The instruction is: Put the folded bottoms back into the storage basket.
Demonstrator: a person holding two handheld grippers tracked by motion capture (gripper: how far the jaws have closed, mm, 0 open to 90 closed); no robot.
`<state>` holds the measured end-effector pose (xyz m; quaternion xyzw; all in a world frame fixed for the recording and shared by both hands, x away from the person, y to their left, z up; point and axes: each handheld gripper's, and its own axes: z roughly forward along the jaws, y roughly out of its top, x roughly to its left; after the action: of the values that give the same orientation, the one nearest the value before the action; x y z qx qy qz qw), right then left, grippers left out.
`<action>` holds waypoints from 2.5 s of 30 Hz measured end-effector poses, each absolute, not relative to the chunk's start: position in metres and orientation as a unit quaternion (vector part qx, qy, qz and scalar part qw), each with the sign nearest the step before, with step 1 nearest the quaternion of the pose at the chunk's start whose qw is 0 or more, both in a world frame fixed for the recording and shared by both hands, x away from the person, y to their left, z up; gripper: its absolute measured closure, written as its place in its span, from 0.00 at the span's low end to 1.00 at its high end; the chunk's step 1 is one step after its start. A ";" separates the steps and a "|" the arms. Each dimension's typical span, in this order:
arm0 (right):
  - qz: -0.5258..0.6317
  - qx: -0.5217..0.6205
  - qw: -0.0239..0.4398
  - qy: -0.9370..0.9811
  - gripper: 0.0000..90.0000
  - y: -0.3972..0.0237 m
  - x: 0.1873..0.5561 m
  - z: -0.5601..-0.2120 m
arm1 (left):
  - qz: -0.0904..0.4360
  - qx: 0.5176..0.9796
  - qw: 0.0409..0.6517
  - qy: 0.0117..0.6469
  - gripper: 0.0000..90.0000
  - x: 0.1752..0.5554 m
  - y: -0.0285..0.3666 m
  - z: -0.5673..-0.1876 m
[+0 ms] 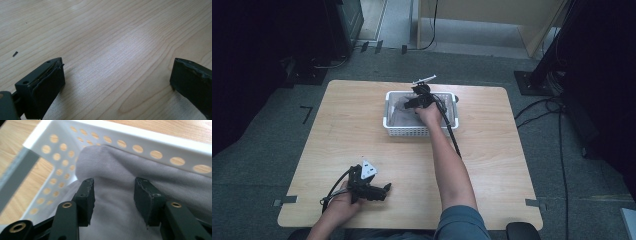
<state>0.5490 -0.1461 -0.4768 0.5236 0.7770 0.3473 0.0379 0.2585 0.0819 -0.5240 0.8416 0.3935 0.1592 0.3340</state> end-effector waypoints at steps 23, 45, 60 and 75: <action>0.376 0.487 0.065 0.786 0.46 -0.185 0.502 -0.420 | 0.159 0.842 0.333 0.392 0.00 0.259 0.082 -0.524; 0.391 0.458 0.075 0.795 0.43 -0.214 0.447 -0.416 | 0.159 0.843 0.333 0.392 0.00 0.259 0.082 -0.524; 0.397 0.442 0.085 0.800 0.42 -0.240 0.407 -0.423 | 0.158 0.843 0.333 0.393 0.00 0.259 0.082 -0.524; 0.392 0.447 0.089 0.799 0.41 -0.276 0.367 -0.452 | 0.158 0.842 0.334 0.393 0.00 0.259 0.082 -0.524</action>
<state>0.3665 -0.2762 -0.4521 0.4473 0.7987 0.3924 0.0894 0.2589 0.0823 -0.5238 0.8421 0.3930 0.1578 0.3341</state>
